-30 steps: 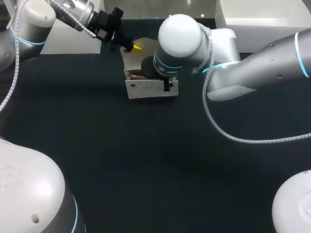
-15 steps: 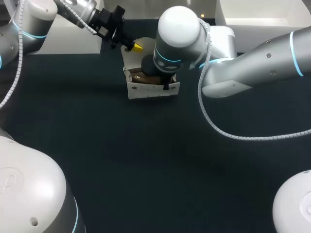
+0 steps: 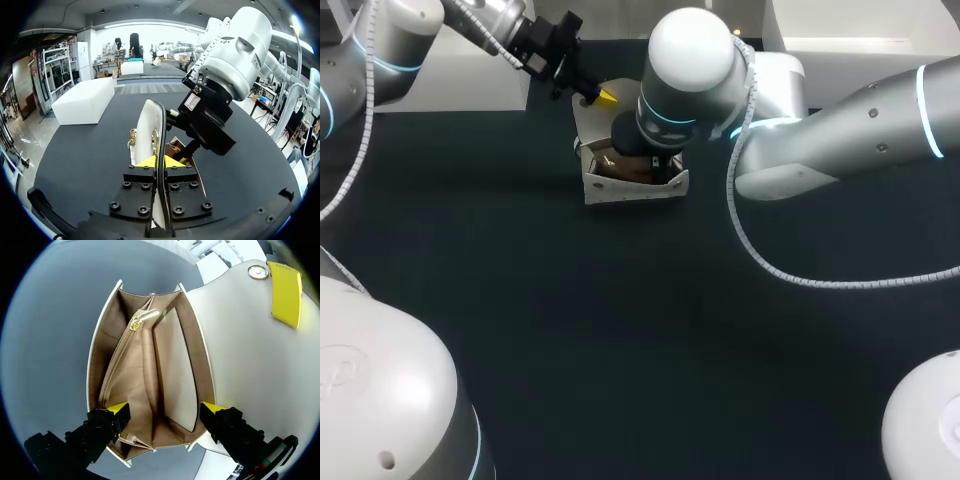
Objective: Pick up the bag, open it, inspect its contents, close it, and place it on the opposite side
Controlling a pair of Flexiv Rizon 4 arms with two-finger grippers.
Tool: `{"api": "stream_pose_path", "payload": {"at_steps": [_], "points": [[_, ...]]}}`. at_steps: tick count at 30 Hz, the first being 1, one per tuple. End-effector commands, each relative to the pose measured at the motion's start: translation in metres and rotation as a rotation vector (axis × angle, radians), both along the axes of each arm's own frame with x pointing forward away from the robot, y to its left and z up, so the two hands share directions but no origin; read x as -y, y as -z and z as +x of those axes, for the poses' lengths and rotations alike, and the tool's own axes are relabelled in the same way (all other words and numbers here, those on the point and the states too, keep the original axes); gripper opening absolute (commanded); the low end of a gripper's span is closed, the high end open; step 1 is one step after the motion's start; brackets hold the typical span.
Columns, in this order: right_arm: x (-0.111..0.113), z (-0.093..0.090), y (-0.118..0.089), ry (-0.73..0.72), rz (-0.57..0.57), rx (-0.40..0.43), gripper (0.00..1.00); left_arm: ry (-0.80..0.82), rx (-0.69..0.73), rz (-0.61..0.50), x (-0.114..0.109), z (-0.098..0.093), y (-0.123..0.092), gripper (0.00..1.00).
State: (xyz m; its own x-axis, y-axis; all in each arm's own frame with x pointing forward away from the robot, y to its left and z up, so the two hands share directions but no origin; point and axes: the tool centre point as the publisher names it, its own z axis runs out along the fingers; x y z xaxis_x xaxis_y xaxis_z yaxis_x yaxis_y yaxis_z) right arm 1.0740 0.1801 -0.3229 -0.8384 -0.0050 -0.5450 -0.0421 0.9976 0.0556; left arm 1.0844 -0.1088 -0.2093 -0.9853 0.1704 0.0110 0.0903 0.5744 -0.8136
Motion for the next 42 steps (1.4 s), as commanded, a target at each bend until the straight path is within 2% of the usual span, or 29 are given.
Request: {"api": "stream_pose_path", "payload": {"at_steps": [1,17,22,23,24,26,27,28,31,36,39,42], "points": [[0.0,0.003,0.008,0.002,-0.003,0.003,1.0,0.011,-0.006,-0.003,-0.001,0.003,0.002,0.0],[0.001,0.003,0.007,0.002,0.001,0.007,1.0,0.008,-0.003,0.0,-0.001,0.003,0.002,0.0],[0.001,0.001,-0.002,0.009,0.014,0.047,1.0,0.008,0.002,0.004,0.0,0.002,0.002,0.0],[0.0,0.0,-0.006,0.009,0.017,0.06,0.79,0.008,0.004,0.005,0.0,0.002,0.002,0.0],[0.0,-0.001,-0.01,0.012,0.018,0.073,0.49,0.006,0.011,0.009,0.0,0.002,0.001,0.0],[0.0,-0.003,-0.018,0.016,0.024,0.103,0.36,0.003,0.017,0.011,0.0,0.001,0.0,0.0],[0.0,-0.005,-0.022,0.018,0.027,0.118,0.21,-0.002,0.024,0.014,0.0,0.001,0.0,0.0],[-0.001,-0.006,-0.027,0.02,0.028,0.136,0.15,-0.008,0.03,0.019,0.0,0.001,-0.001,0.0],[-0.001,-0.011,-0.041,0.027,0.038,0.19,0.16,-0.016,0.042,0.026,0.001,0.001,-0.001,0.0],[0.001,-0.021,-0.066,0.041,0.052,0.294,0.22,-0.035,0.061,0.031,0.004,0.007,0.001,0.0],[0.002,-0.028,-0.078,0.054,0.052,0.338,0.19,-0.058,0.088,0.042,0.007,0.012,0.005,0.0],[0.004,-0.035,-0.086,0.065,0.054,0.373,0.11,-0.079,0.114,0.048,0.009,0.02,0.011,0.0]]}}
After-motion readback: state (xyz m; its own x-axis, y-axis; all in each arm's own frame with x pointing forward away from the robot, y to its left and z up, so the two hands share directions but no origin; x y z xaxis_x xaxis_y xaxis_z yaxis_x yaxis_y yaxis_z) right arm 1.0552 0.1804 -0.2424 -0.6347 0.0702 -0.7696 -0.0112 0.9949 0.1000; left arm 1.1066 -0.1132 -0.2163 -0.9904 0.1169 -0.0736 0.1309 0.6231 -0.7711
